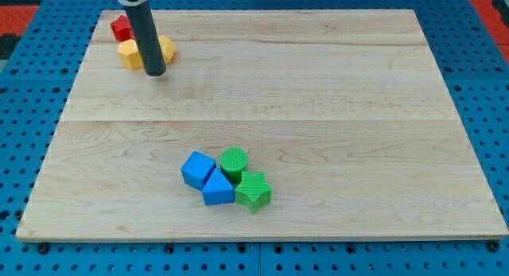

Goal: Slide the group of blocks a bit up

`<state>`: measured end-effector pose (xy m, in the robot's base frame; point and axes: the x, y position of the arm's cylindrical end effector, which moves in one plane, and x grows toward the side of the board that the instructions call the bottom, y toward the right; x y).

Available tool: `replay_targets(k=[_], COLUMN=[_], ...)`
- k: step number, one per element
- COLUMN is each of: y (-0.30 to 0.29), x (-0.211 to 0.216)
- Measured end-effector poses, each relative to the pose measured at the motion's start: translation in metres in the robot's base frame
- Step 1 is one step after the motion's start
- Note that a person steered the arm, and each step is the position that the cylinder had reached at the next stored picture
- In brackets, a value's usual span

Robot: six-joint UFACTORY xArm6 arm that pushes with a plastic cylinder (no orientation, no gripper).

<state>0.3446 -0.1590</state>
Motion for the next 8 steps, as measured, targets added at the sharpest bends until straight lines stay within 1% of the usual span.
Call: replay_targets(k=[5,6,8], y=[0.0,0.0,0.0], x=[0.012,0.028,0.03])
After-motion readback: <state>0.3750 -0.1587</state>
